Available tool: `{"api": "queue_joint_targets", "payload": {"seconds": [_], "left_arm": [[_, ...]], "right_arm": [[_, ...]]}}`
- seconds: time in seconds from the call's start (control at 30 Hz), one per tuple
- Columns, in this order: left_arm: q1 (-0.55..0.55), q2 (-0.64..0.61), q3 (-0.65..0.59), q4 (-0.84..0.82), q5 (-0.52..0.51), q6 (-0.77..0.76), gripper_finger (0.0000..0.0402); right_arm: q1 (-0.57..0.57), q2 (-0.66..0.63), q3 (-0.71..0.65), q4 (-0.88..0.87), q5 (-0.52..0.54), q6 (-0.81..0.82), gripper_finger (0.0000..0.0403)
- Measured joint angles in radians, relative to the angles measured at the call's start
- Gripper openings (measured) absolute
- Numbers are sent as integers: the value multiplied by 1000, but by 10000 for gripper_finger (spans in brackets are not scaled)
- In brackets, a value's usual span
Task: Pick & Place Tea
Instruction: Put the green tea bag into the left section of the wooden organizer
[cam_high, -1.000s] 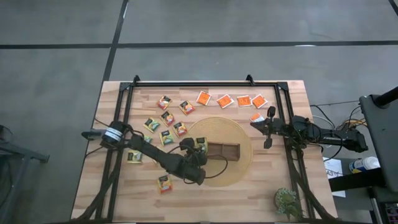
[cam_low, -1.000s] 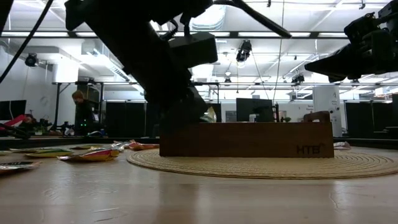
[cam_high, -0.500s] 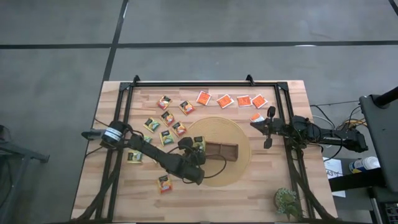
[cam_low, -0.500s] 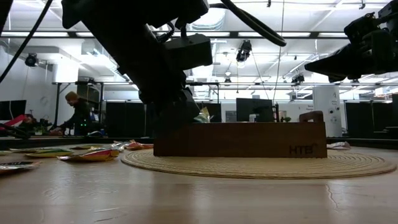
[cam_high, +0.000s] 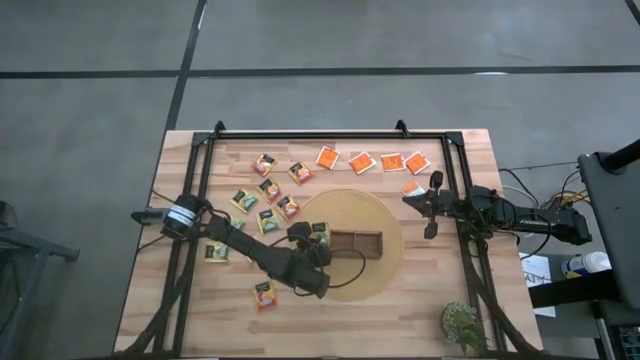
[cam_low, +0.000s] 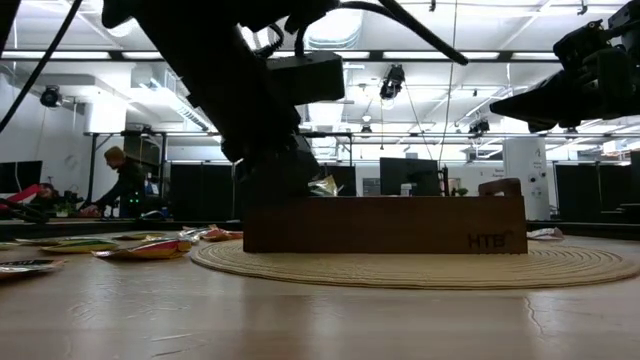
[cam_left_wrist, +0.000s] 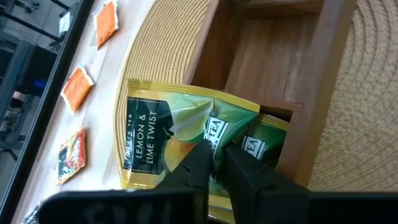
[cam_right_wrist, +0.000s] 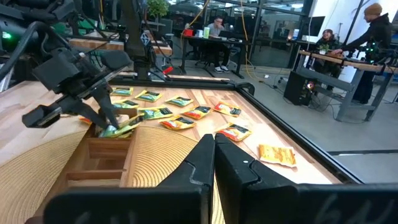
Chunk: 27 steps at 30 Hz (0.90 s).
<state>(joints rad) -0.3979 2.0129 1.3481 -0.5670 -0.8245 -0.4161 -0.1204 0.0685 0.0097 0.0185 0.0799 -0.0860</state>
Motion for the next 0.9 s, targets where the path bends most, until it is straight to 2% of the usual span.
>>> {"api": "queue_joint_targets", "payload": {"seconds": [0.2,0.3,0.7,0.9], "left_arm": [[-10,0,9,0,-7,14,111],[-11,0,9,-2,-12,2,129],[-47,-1,116,-134,4,-4,135],[-65,-2,160,-152,-59,-11,135]], "right_arm": [[0,0,0,0,0,0,9],[0,0,0,0,0,0,8],[0,0,0,0,0,0,9],[0,0,0,0,0,0,8]]}}
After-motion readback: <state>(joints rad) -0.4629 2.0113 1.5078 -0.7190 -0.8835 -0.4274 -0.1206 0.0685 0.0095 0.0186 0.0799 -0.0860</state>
